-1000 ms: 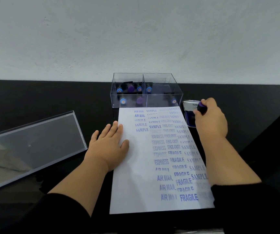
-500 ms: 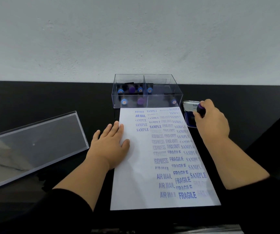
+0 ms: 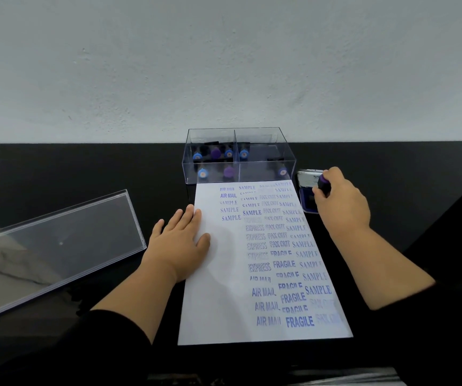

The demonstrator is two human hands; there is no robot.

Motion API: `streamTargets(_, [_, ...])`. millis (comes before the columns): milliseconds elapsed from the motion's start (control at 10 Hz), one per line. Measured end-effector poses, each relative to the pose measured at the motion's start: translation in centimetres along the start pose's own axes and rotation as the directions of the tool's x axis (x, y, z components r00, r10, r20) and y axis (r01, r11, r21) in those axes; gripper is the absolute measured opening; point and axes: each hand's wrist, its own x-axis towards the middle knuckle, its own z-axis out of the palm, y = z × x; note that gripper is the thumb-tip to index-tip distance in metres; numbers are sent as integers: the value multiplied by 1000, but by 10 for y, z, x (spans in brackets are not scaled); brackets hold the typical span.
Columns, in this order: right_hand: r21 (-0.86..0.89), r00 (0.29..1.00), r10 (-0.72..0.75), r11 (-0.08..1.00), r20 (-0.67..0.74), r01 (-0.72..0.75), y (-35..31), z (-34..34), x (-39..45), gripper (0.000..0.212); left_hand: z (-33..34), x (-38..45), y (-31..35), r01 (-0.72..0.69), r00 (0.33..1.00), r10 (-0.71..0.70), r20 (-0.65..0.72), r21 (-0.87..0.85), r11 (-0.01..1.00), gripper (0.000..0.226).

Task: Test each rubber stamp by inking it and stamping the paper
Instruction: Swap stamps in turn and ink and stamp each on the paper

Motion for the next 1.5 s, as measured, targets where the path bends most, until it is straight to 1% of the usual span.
streamTargets(400, [18,1000,24,1000,-14,-23,-1,0,-3,16,1,1,0,7,1000,-7,2,-8,1000,59])
streamTargets(600, [97,999,47,994,-28,-44,-7,-3,-6,22,1,0,-1,6,1000,-6,-4,-8,1000,58])
streamTargets(700, [141,999,19,990,-29,-14,-17,-4,-8,25,1,0,-1,3,1000,-3,-4,-6,1000,58])
streamTargets(1000, [248,985,-170,954,-17,169,-65,8,-25,26,0,0,0,0,1000,0,-6,-13,1000,59])
streamTargets(1200, [343,973,-227,918,39,200,-87,25,-36,23,1,0,0,5,1000,-5,-16,-30,1000,58])
streamTargets(1500, [309,946,-292,921,139,238,-92,43,-52,21,2,0,-2,-1,1000,0,-17,-42,999,59])
